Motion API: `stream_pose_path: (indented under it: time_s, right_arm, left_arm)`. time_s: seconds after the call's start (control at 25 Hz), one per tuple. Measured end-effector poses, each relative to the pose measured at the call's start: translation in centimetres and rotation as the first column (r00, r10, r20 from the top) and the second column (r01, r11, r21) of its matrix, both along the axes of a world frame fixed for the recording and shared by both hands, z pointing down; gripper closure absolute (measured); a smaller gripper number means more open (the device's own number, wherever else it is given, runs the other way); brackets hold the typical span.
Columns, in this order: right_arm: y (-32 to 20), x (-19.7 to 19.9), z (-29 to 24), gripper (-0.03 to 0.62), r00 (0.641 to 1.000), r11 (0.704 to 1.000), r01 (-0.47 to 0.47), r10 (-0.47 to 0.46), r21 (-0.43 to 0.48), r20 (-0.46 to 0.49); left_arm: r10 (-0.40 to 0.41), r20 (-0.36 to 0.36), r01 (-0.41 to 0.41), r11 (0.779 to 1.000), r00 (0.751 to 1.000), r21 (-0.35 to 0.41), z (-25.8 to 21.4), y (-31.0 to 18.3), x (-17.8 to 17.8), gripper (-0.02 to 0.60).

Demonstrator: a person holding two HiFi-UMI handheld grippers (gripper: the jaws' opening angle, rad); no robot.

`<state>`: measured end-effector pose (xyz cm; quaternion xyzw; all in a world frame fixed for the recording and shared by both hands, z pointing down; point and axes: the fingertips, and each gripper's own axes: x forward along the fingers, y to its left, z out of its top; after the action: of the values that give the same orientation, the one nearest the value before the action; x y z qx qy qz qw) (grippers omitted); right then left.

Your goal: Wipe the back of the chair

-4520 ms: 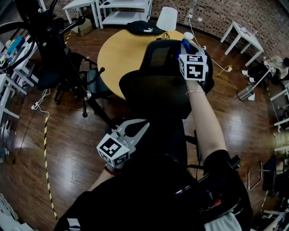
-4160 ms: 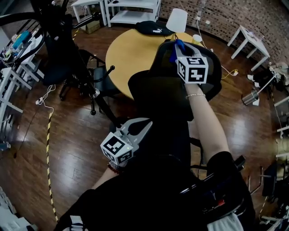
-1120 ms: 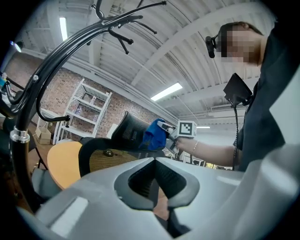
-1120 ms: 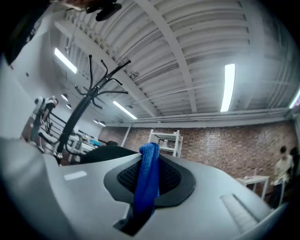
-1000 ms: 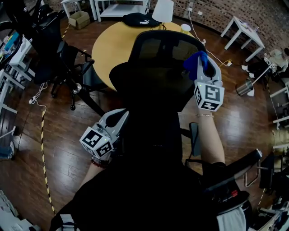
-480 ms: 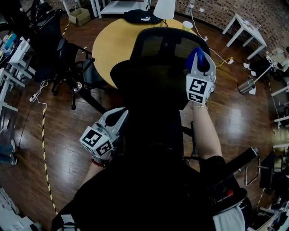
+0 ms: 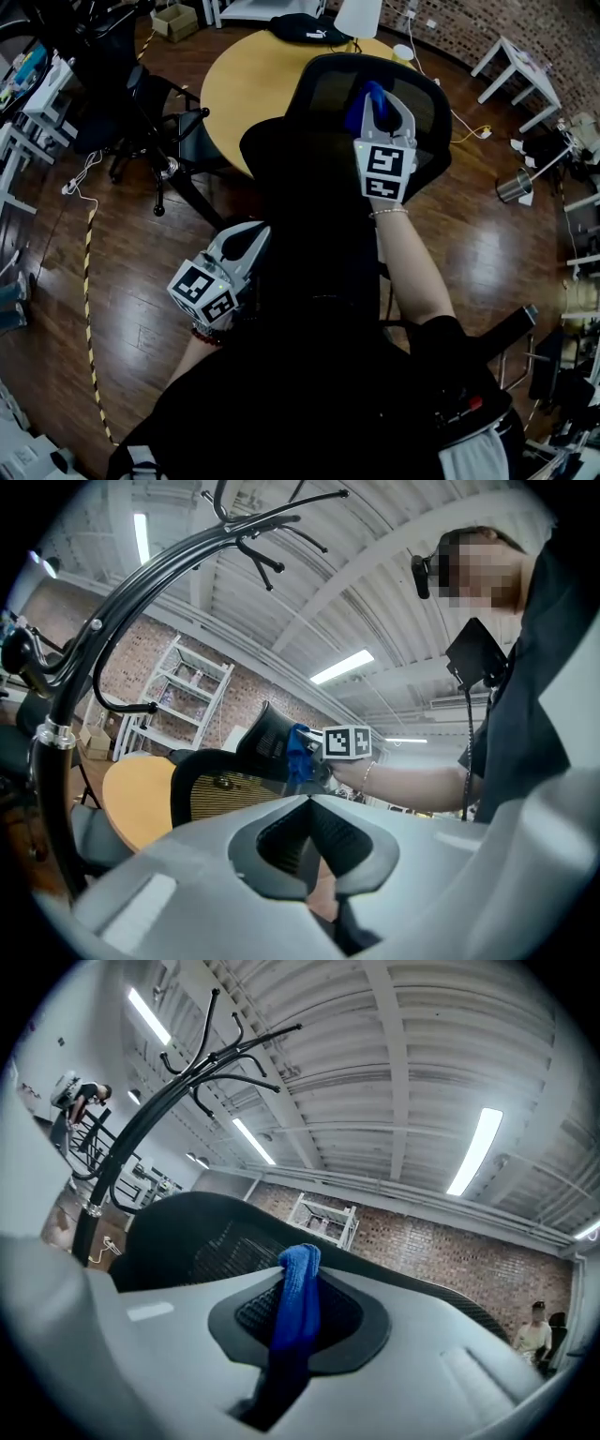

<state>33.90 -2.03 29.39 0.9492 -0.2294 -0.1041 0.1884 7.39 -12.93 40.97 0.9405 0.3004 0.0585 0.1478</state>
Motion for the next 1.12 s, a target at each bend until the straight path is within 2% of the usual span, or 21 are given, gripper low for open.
stream_pose_path:
  time_s: [0.24,0.4,0.6,0.72,0.84,1.0,1.12]
  right_arm:
    - [-8.0,-3.6,-0.7,0.565,0.984,0.985,0.171,-0.170,-0.012,0.055]
    - [-9.9,-5.3,-1.2,0.566,0.967,0.973,0.231,-0.232,0.019,0.106]
    - [-10.6,-5.8,-1.1,0.566,0.930,0.937,0.350,-0.348,0.007,0.116]
    - [-8.3,-6.4,-1.8,0.561,0.917,0.922,0.387,-0.388,0.035,0.087]
    - [-2.2,-6.6,-2.8,0.560,0.952,0.950,0.304,-0.306,0.071,0.028]
    - [8.5,-4.9,-1.1,0.560,0.997,0.997,0.058,-0.060,0.051,0.047]
    - [14.5,-3.4,0.7,0.560,0.992,0.993,-0.110,0.113,-0.042,0.063]
  left_arm:
    - [-0.064,0.023,0.064,0.998,0.998,-0.022,1.0,-2.1,-1.2,0.575]
    - [-0.076,0.022,0.077,0.996,0.997,-0.036,1.0,-2.7,-1.2,0.575]
    - [-0.010,0.016,0.011,0.999,1.000,-0.040,0.8,-1.6,-0.5,0.575]
    - [0.028,0.012,-0.028,0.999,1.000,-0.028,0.4,-0.5,-0.2,0.575]
    - [0.053,0.012,-0.053,0.998,0.998,-0.021,-0.1,0.4,0.2,0.575]
    - [0.083,0.025,-0.082,0.996,0.996,-0.015,0.1,1.2,0.4,0.575]
    - [0.085,0.028,-0.085,0.996,0.996,-0.016,0.1,1.3,0.4,0.575]
